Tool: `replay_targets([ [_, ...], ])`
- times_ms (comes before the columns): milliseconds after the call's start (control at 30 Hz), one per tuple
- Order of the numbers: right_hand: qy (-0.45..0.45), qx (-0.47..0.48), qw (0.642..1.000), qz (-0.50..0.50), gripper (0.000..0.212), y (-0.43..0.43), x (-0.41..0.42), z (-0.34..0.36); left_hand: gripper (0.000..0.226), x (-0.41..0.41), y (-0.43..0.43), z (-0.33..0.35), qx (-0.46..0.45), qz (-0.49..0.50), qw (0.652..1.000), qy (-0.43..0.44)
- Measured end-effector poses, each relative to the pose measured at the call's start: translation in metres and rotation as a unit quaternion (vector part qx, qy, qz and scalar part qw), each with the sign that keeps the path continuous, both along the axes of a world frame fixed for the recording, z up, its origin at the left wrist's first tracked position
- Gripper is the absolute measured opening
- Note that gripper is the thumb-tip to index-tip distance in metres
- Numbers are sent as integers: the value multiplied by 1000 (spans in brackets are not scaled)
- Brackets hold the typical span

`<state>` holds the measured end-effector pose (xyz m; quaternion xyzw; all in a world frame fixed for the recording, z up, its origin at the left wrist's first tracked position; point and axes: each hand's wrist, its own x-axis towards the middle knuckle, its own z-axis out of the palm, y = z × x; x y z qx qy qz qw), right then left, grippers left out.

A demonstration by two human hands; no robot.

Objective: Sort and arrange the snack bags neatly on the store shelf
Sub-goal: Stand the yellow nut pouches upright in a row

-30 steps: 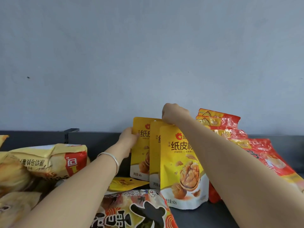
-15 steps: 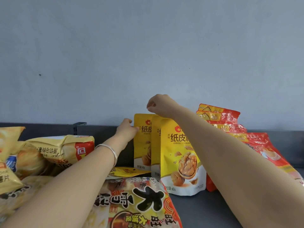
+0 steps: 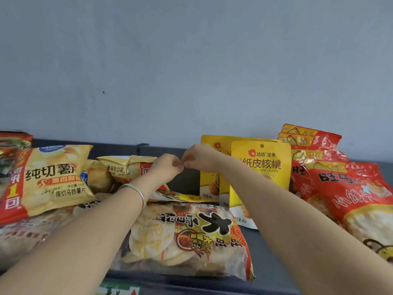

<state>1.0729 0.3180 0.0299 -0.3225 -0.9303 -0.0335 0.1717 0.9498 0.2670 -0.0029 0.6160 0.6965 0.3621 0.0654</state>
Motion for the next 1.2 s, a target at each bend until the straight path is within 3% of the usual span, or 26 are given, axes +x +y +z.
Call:
replay_targets([
  [267,-37,-47,996,-71,26,-24,-1,-21,42,-18,-31,-10,-135,-106,978,116],
  [367,-34,-65,989,-127,28,-36,-2,-32,54,-27,-40,-18,-177,-118,953,218],
  [467,4,-89,979,-185,25,-51,-4,-41,36,-37,-43,-30,-124,-76,939,311],
  [600,72,-120,955,-261,27,-66,-6,-47,30,-41,-53,-40,-22,-3,943,331],
  [767,290,-241,872,-312,29,-78,-13,-52,28,-44,-69,-38,63,19,953,294],
  [900,428,-411,755,-279,53,-86,-31,-48,35,-43,-89,-27,139,-41,960,239],
  [967,495,-464,686,-262,49,-95,-37,-46,40,-42,-95,-24,133,-91,963,216],
  [1033,504,-459,685,-256,34,-96,-39,-44,47,-42,-97,-26,95,-136,971,170],
  [1133,520,-456,679,-247,18,-99,-34,-44,70,-47,-96,-26,56,-205,974,-82],
  [1167,527,-455,674,-247,14,-103,-31,-42,68,-47,-95,-26,62,-202,970,-123],
  [1200,536,-453,671,-239,13,-105,-29,-40,58,-46,-95,-25,67,-180,975,-111],
])
